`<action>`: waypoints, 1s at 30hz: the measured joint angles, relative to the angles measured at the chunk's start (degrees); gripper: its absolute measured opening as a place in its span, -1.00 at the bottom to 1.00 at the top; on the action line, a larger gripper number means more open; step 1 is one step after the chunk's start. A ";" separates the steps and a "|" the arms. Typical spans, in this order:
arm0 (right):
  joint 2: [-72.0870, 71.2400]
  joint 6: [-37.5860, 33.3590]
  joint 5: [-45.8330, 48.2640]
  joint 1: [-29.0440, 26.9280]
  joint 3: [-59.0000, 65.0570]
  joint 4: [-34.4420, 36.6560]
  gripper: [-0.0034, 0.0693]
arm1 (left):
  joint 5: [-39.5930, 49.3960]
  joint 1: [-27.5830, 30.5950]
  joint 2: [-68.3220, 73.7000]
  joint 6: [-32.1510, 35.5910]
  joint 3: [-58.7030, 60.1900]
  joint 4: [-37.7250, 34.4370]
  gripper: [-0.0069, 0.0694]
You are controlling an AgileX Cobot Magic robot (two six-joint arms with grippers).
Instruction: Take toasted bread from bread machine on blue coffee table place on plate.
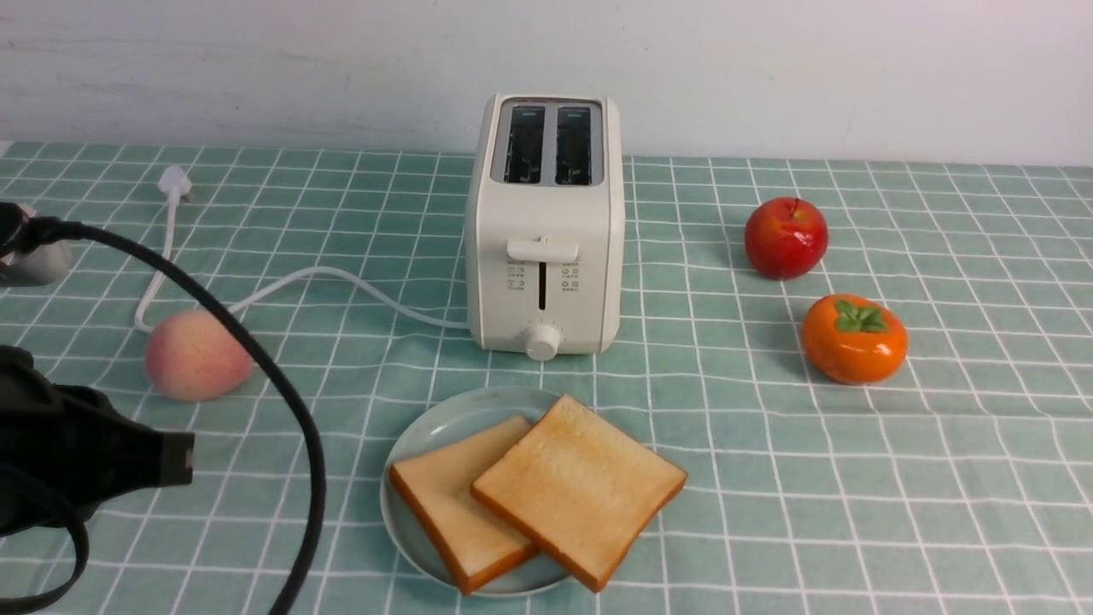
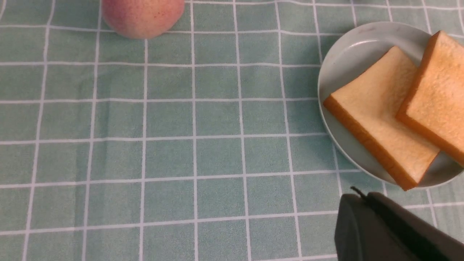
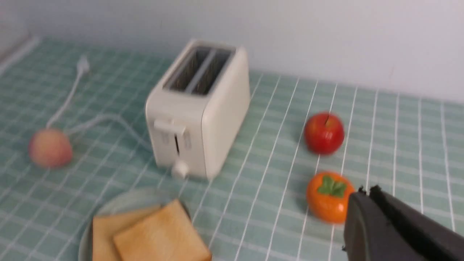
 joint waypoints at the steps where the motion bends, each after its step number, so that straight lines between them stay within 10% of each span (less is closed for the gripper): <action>1: -1.06 0.54 -2.08 0.00 1.06 -0.01 -0.92 | -0.13 0.00 0.00 0.00 0.00 0.00 -0.86; 9: -32.13 15.61 -26.20 0.00 34.66 -8.84 -0.91 | -2.01 0.00 -0.31 0.87 0.22 -2.67 -0.86; 30: -34.68 19.72 -28.45 0.00 38.88 -12.14 -0.86 | -15.80 0.00 -32.72 6.96 21.80 -22.85 -0.86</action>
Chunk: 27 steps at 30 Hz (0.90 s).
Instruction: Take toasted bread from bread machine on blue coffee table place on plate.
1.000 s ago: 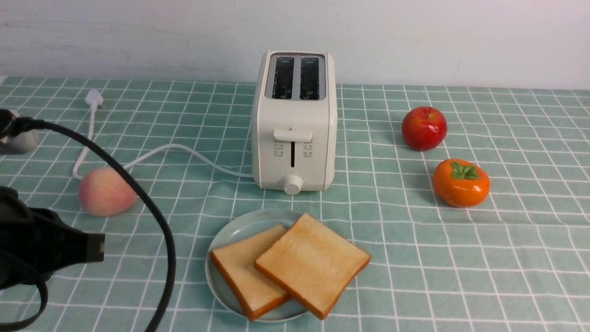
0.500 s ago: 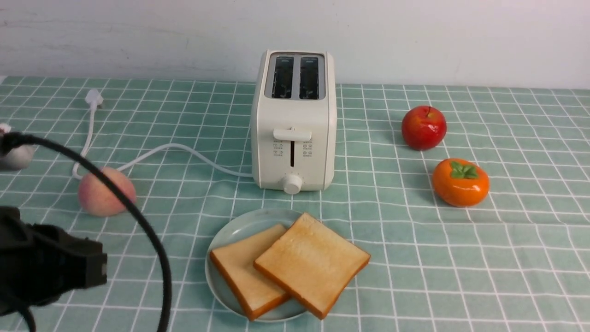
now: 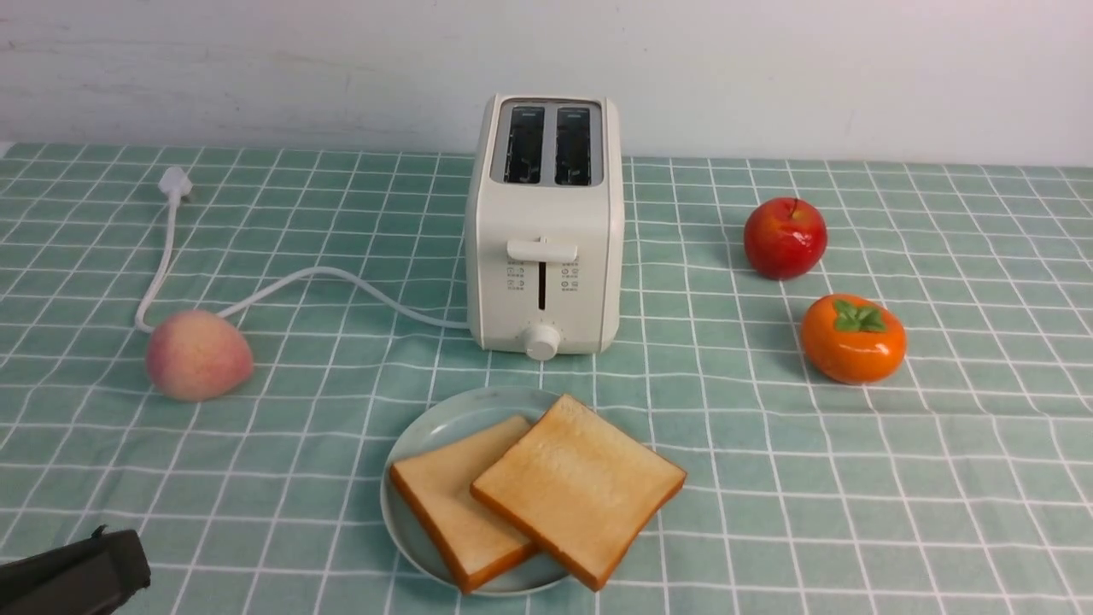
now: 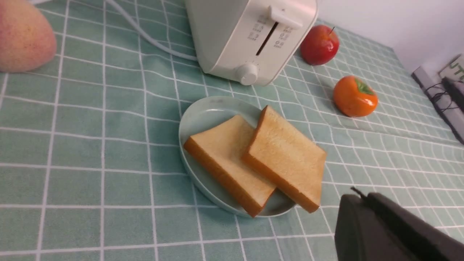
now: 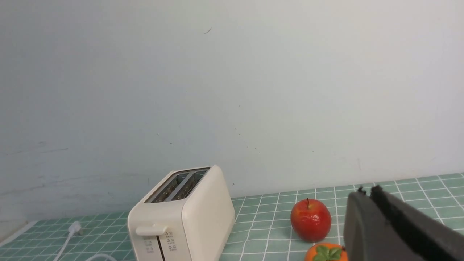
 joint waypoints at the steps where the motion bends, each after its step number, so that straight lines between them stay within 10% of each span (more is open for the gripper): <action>1: 0.00 -0.03 0.00 0.00 0.00 0.00 -0.86 | 0.00 0.00 -0.17 0.00 0.00 -0.19 -0.86; 19: 0.00 0.03 0.00 0.00 0.00 0.00 -0.82 | -12.32 0.13 -4.07 0.43 5.79 4.84 -0.83; 27: 0.00 0.07 0.00 0.00 0.00 0.00 -0.79 | -18.40 12.65 -18.20 0.38 21.03 10.13 -0.82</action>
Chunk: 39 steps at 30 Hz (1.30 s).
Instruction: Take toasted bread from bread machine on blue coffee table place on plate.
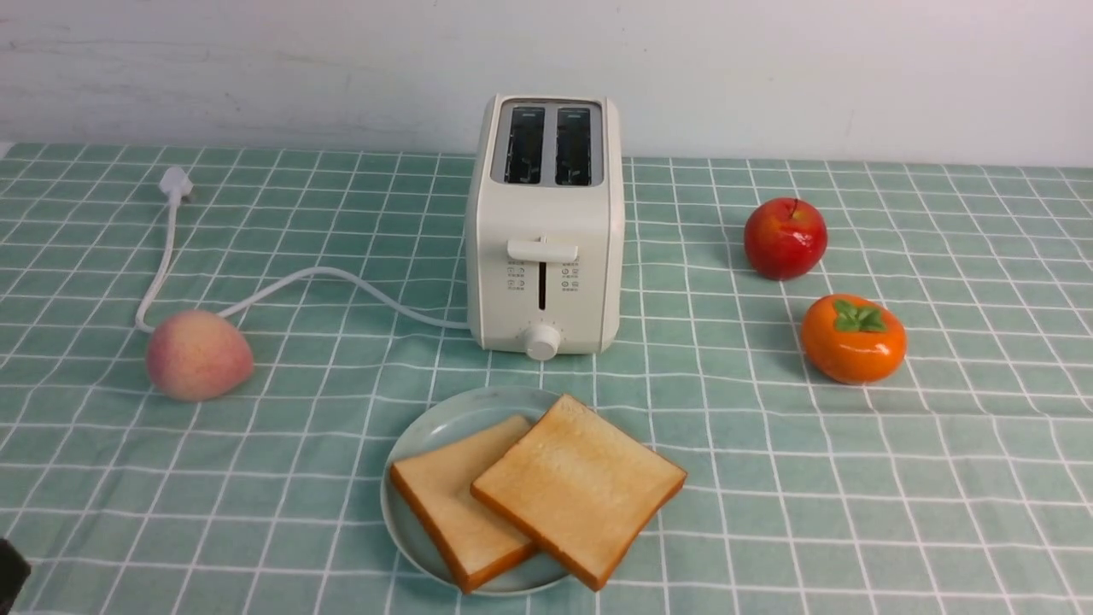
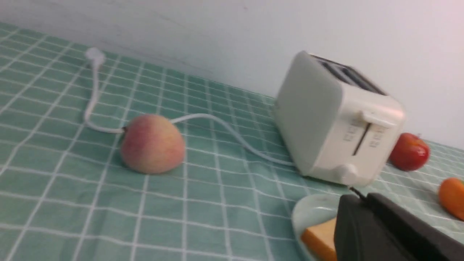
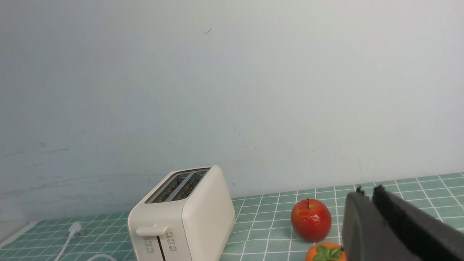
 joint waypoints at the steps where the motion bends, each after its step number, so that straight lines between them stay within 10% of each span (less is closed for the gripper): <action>1: 0.00 0.00 0.00 0.00 0.00 0.00 -0.78 | 0.06 0.99 -0.36 0.00 1.67 0.17 -0.82; 39: 0.00 0.05 1.49 0.00 0.22 -2.48 -0.62 | 12.51 1.88 -0.55 0.00 3.98 1.61 -0.72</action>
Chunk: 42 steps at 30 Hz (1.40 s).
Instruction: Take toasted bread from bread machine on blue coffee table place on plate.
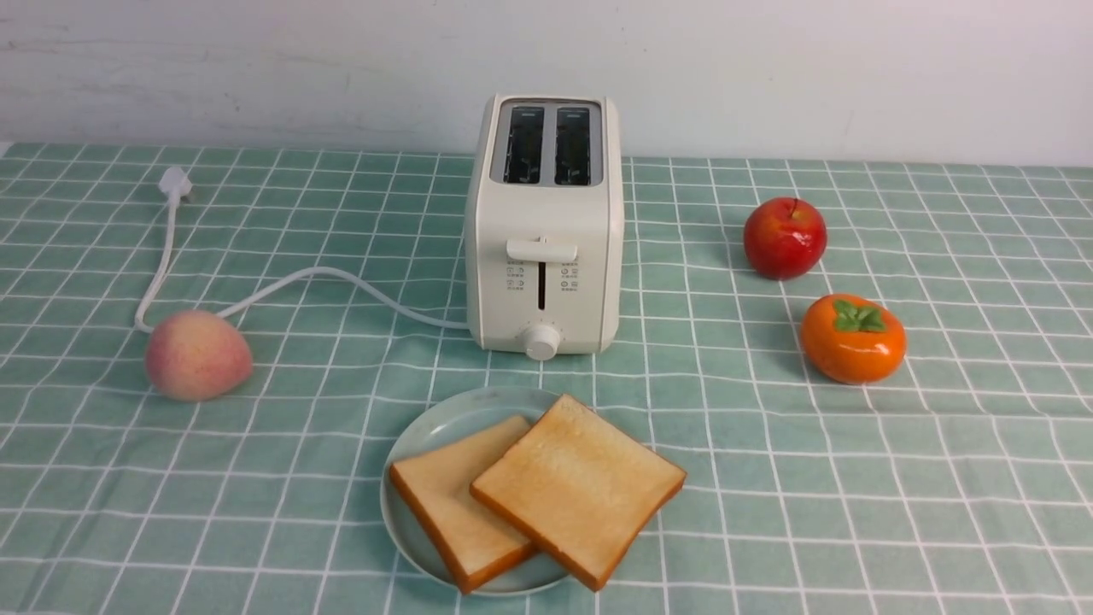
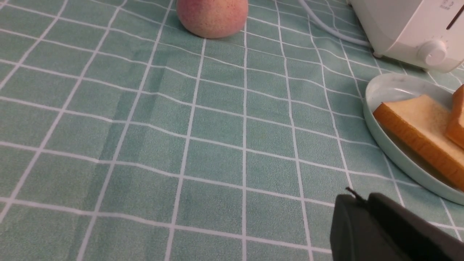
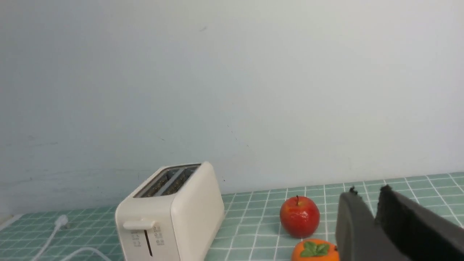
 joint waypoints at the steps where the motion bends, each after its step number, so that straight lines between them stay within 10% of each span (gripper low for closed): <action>1: 0.00 0.00 0.71 0.00 0.56 -0.57 -0.62 | 0.00 0.00 0.00 0.00 0.00 0.00 -0.72; 14: 0.03 0.19 2.01 -9.99 25.69 -4.38 -0.61 | 0.01 0.00 0.00 0.00 0.00 0.00 -0.71; 42: -0.02 0.19 0.96 -11.07 25.95 -4.15 -0.53 | -0.04 0.00 0.00 0.00 0.00 0.00 -0.62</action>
